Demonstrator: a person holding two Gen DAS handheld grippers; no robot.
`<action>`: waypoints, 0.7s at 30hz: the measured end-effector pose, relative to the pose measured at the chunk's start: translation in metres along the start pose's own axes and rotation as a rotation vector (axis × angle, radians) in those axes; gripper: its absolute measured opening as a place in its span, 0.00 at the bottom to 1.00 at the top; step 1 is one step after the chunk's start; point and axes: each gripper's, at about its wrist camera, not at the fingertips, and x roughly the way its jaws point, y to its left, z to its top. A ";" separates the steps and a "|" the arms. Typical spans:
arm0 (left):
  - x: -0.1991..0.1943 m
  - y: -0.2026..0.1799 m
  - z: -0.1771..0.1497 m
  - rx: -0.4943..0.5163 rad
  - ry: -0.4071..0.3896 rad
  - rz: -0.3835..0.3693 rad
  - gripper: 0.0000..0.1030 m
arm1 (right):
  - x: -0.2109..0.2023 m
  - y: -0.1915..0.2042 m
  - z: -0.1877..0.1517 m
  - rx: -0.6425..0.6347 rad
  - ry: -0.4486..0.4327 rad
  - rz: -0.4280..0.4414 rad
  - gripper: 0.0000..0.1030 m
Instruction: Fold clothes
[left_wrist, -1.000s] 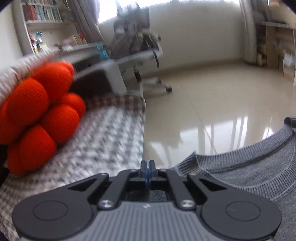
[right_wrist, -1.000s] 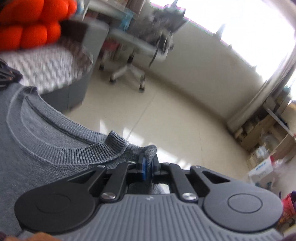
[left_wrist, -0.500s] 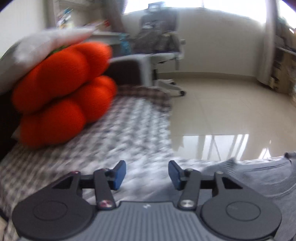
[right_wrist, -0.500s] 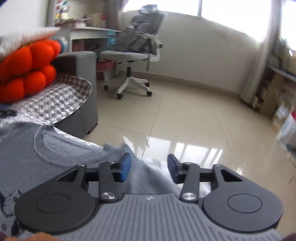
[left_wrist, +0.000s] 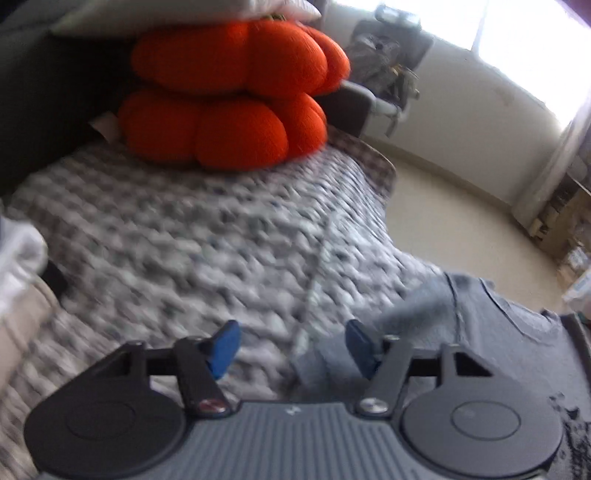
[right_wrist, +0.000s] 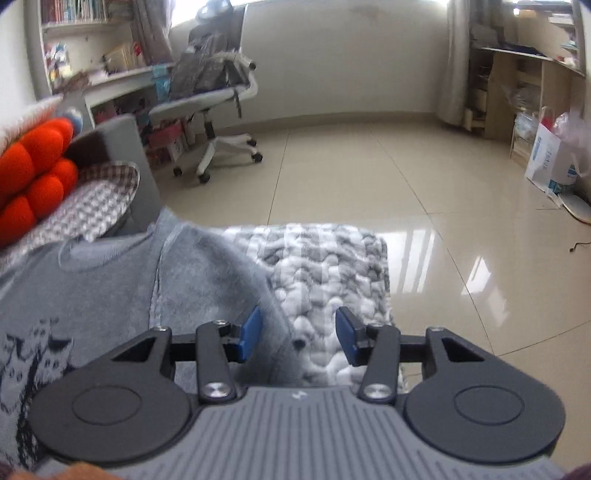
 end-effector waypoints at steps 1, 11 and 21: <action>0.002 -0.005 -0.002 0.015 0.004 -0.003 0.54 | 0.000 0.003 0.000 -0.018 0.005 0.001 0.47; -0.002 -0.006 0.012 0.021 -0.042 0.137 0.00 | -0.004 0.037 -0.007 -0.211 -0.090 -0.210 0.07; 0.005 0.009 0.002 -0.039 -0.002 0.039 0.41 | 0.019 0.028 -0.015 -0.245 -0.001 -0.328 0.06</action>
